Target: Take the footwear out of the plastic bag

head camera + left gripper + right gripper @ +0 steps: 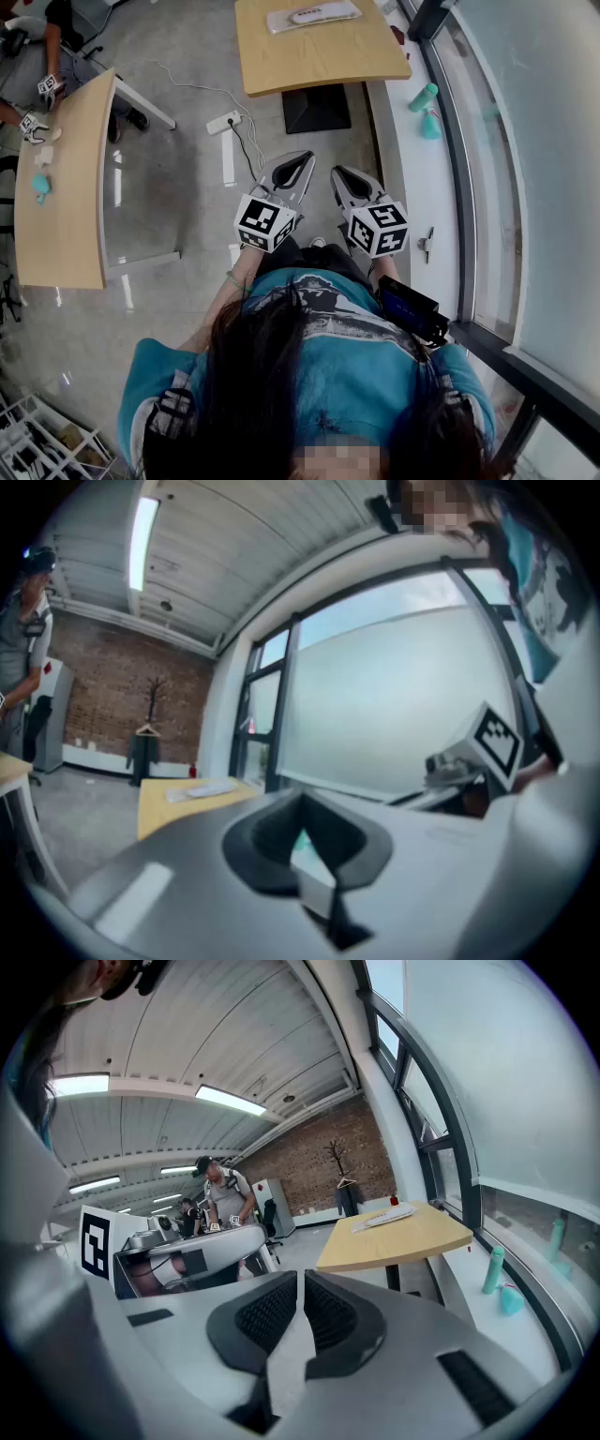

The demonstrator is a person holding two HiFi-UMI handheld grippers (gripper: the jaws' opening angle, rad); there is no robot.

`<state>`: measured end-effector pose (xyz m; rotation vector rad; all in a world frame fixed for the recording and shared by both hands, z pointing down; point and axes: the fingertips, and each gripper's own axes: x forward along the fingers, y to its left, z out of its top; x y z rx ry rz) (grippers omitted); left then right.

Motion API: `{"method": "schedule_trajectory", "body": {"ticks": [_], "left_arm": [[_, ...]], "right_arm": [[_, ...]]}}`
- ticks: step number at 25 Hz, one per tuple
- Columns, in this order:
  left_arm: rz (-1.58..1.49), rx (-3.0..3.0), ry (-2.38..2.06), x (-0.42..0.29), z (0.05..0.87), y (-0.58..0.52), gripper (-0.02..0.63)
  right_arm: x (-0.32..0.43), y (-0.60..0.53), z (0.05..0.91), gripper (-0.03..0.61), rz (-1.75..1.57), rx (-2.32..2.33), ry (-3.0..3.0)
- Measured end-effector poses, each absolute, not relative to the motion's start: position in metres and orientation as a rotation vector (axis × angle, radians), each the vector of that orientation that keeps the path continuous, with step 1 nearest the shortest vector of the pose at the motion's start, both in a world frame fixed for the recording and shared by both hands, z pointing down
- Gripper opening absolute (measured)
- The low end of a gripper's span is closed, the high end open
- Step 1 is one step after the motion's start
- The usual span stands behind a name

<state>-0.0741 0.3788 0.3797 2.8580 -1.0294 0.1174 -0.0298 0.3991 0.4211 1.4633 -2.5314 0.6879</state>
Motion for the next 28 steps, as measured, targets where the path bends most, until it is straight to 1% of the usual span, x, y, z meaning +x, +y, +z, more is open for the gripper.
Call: {"method": "schedule_trajectory", "body": {"ticks": [5, 12, 22, 28], "left_arm": [[0.134, 2.857, -1.025, -0.060, 0.386, 0.388, 0.002], [0.186, 2.849, -1.039, -0.064, 0.396, 0.389, 0.002], [0.203, 2.810, -1.034, -0.039, 0.403, 0.334, 0.002], [0.173, 2.809, -0.996, -0.026, 0.409, 0.266, 0.002]], "right_arm": [[-0.018, 0.403, 0.428, 0.032, 0.711, 1.459, -2.542], [-0.022, 0.399, 0.439, 0.032, 0.759, 1.438, -2.556], [0.008, 0.353, 0.446, 0.032, 0.817, 1.437, -2.542], [0.020, 0.293, 0.448, 0.032, 0.806, 1.449, -2.516]]}}
